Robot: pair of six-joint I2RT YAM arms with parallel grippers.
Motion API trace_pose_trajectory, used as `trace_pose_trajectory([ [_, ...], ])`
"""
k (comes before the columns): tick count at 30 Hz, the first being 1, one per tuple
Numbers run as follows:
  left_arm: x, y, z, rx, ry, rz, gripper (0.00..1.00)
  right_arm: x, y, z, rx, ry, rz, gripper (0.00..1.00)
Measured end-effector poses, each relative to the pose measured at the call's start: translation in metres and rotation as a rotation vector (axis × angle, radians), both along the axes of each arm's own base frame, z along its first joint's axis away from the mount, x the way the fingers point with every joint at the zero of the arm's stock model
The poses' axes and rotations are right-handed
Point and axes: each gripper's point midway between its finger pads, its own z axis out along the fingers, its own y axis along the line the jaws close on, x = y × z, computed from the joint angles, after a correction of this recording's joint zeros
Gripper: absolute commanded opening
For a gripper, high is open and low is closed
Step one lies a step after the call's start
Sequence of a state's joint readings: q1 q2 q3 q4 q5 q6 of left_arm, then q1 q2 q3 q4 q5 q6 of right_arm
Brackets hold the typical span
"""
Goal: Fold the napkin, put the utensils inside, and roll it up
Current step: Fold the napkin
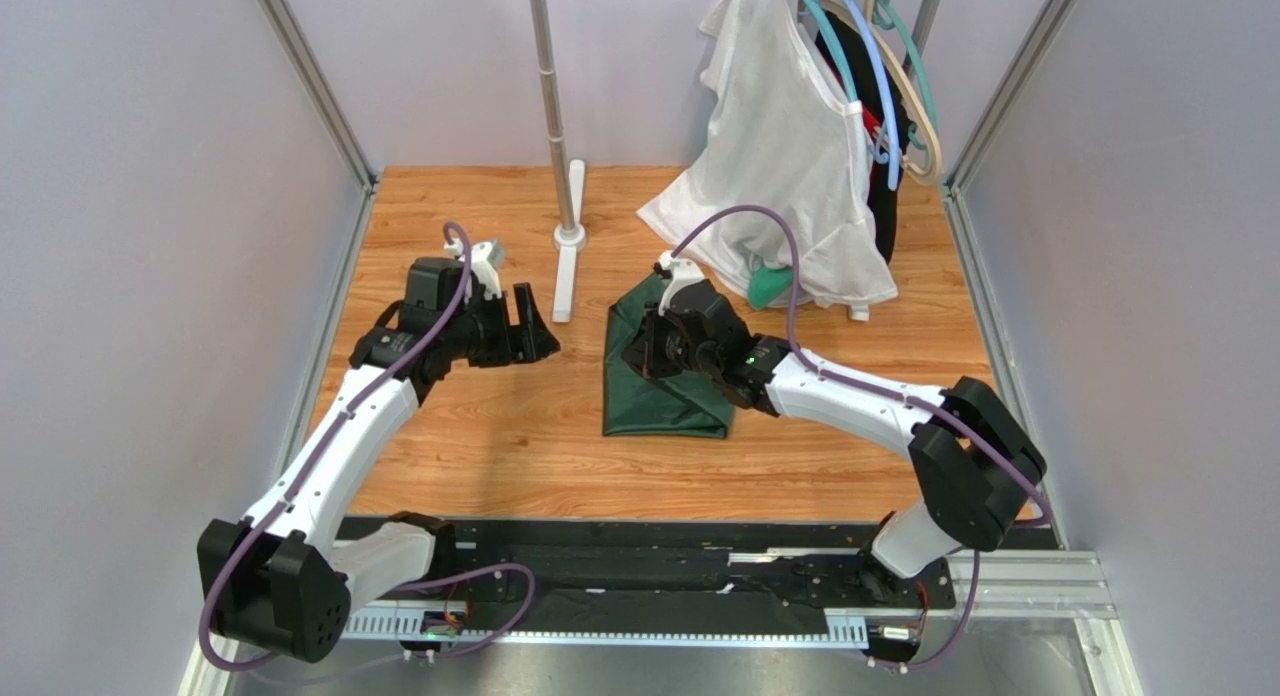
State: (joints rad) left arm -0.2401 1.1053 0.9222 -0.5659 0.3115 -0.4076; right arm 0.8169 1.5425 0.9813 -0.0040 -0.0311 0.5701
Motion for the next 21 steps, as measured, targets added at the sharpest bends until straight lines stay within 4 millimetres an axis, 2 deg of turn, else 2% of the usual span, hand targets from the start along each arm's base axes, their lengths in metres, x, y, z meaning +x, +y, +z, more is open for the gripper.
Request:
trace_pose_trajectory([
  [3, -0.002, 0.0, 0.0, -0.031, -0.014, 0.033, 0.8, -0.006, 0.011, -0.006, -0.001, -0.007, 0.033, 0.0],
  [9, -0.007, 0.0, -0.008, -0.062, 0.0, 0.065, 0.8, -0.018, 0.024, -0.034, -0.052, -0.003, 0.093, 0.0],
  [15, -0.014, 0.0, -0.034, -0.078, 0.053, 0.097, 0.8, -0.025, 0.032, -0.059, -0.099, 0.004, 0.134, 0.0],
  [21, -0.02, 0.0, -0.052, -0.094, 0.091, 0.12, 0.8, -0.033, 0.036, -0.071, -0.136, -0.001, 0.157, 0.0],
])
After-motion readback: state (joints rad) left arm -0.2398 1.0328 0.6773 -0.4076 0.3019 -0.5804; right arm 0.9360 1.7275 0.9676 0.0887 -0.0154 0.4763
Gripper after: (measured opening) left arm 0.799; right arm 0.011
